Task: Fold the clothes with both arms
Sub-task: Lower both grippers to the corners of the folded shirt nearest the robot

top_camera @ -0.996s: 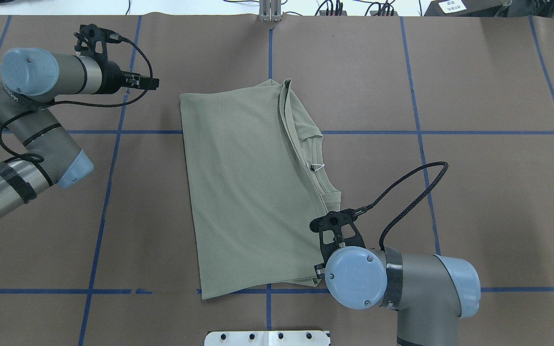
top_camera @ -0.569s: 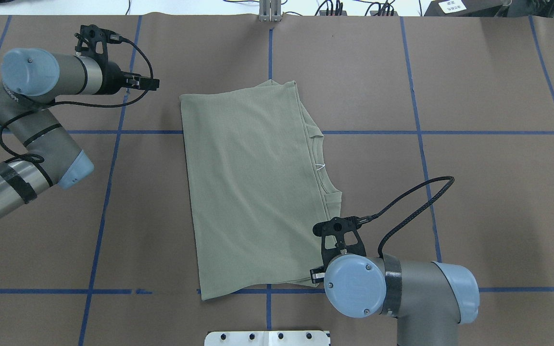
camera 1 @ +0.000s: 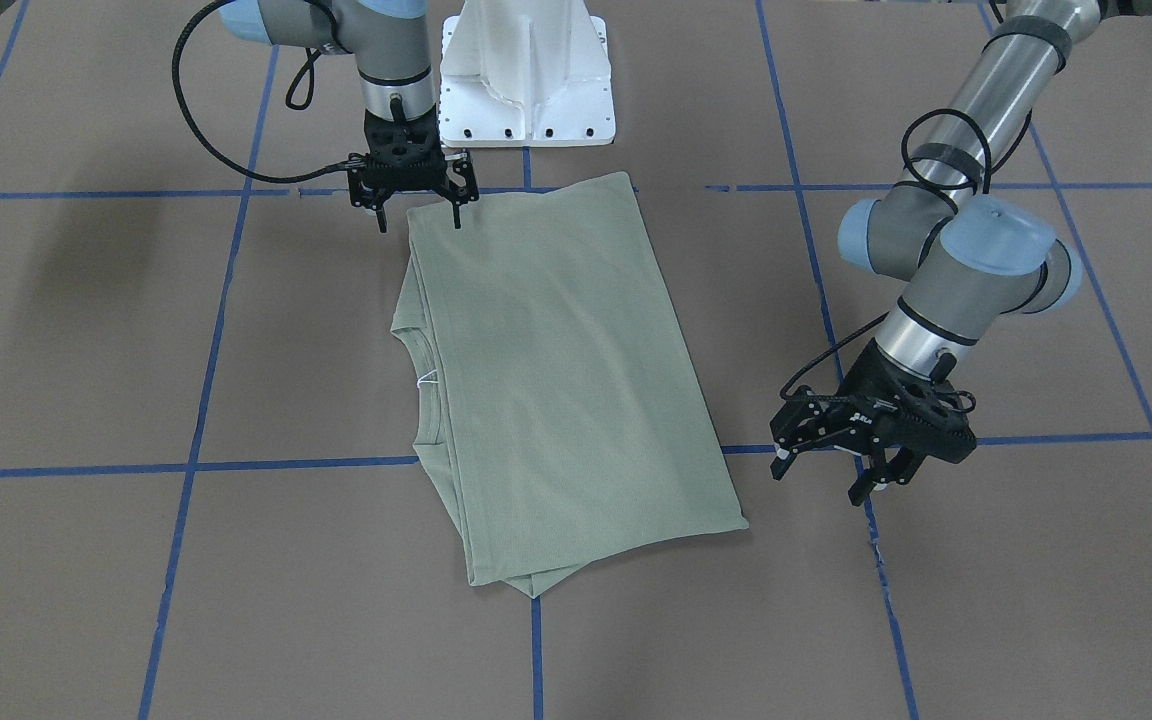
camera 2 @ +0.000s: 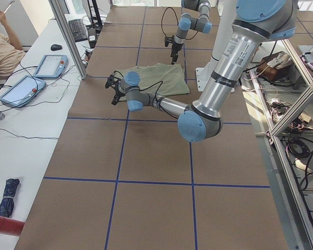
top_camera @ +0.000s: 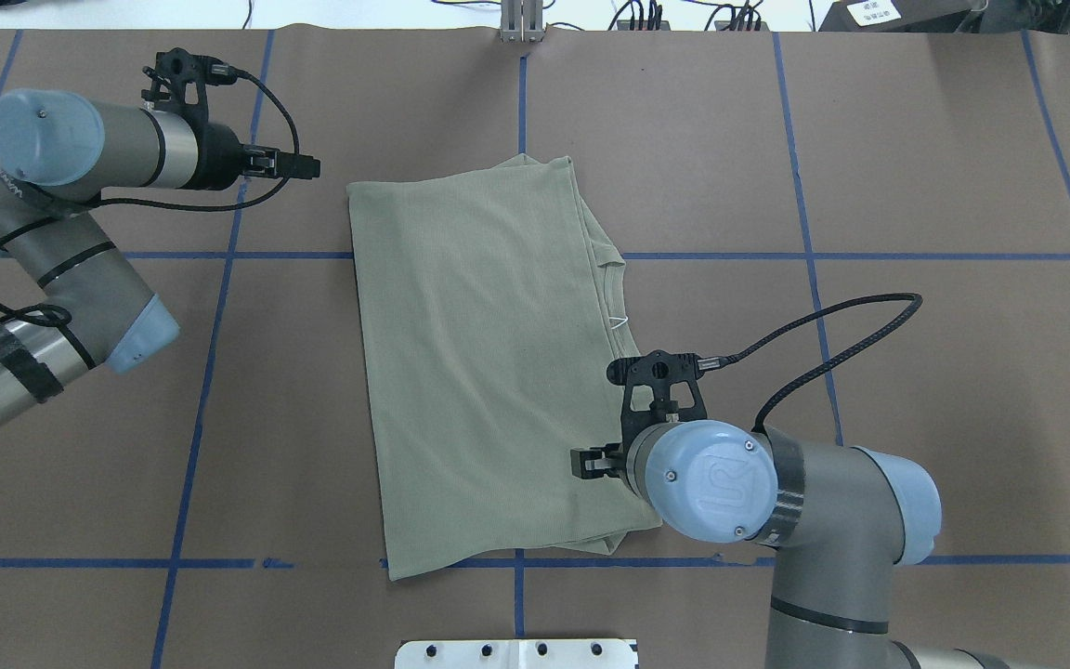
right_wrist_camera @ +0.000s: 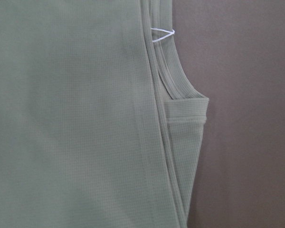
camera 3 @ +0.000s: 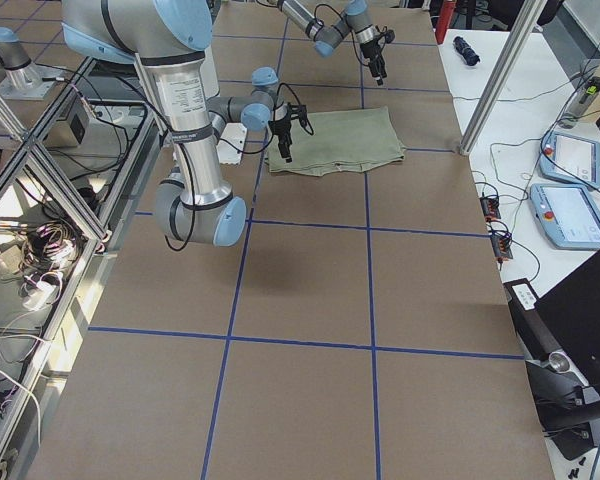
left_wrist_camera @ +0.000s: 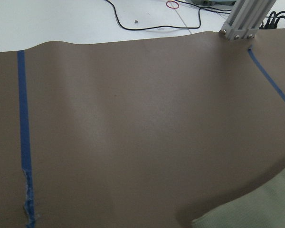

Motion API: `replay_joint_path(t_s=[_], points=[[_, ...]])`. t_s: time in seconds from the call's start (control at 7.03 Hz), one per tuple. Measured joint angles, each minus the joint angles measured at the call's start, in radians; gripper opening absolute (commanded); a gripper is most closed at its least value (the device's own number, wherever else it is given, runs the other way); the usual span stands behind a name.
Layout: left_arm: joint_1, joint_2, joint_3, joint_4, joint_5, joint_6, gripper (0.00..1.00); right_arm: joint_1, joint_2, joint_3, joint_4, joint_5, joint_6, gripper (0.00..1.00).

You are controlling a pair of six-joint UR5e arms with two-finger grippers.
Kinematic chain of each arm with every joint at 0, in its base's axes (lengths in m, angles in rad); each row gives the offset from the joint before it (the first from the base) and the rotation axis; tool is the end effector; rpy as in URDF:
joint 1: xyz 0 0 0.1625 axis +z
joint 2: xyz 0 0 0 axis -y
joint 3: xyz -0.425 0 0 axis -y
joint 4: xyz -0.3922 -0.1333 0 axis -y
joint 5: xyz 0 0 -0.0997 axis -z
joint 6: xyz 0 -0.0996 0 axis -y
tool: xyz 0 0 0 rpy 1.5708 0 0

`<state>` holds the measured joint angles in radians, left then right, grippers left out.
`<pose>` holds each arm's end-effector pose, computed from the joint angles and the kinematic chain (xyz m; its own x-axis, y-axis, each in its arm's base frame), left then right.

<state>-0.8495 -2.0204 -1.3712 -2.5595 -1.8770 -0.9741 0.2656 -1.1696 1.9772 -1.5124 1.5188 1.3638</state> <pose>0.3761 -0.5841 0.3849 0.4747 0.2715 -0.8372 0.3157 0.8354 0.4499 -0.5208 -0.2852 0.2588 0.6735 -0.0295 0.7386 -0.1654 0.9678 0.1895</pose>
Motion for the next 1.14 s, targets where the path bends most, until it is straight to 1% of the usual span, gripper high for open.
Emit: replay_joint_path(t_s=[0.14,0.28,0.43,0.57,0.71,0.85,1.0,1.14], points=[[0.043,0.069,-0.127,0.051,-0.003,-0.065,1.0,0.004,-0.044,0.008,0.141,0.002,0.07,1.0],[0.105,0.147,-0.284,0.131,0.013,-0.137,1.0,0.005,-0.106,0.019,0.283,-0.001,0.151,1.0],[0.197,0.234,-0.458,0.219,0.062,-0.243,1.0,0.005,-0.17,0.03,0.388,-0.024,0.236,1.0],[0.308,0.305,-0.589,0.274,0.137,-0.397,0.98,0.005,-0.21,0.039,0.435,-0.058,0.31,1.0],[0.439,0.346,-0.656,0.295,0.258,-0.603,0.91,0.005,-0.224,0.043,0.45,-0.079,0.372,1.0],[0.563,0.362,-0.679,0.302,0.394,-0.804,0.89,0.004,-0.227,0.044,0.454,-0.091,0.416,1.0],[0.666,0.366,-0.681,0.304,0.506,-0.963,0.89,0.004,-0.228,0.044,0.455,-0.1,0.438,1.0],[0.741,0.366,-0.668,0.304,0.576,-1.058,0.87,0.004,-0.228,0.043,0.455,-0.107,0.446,1.0]])
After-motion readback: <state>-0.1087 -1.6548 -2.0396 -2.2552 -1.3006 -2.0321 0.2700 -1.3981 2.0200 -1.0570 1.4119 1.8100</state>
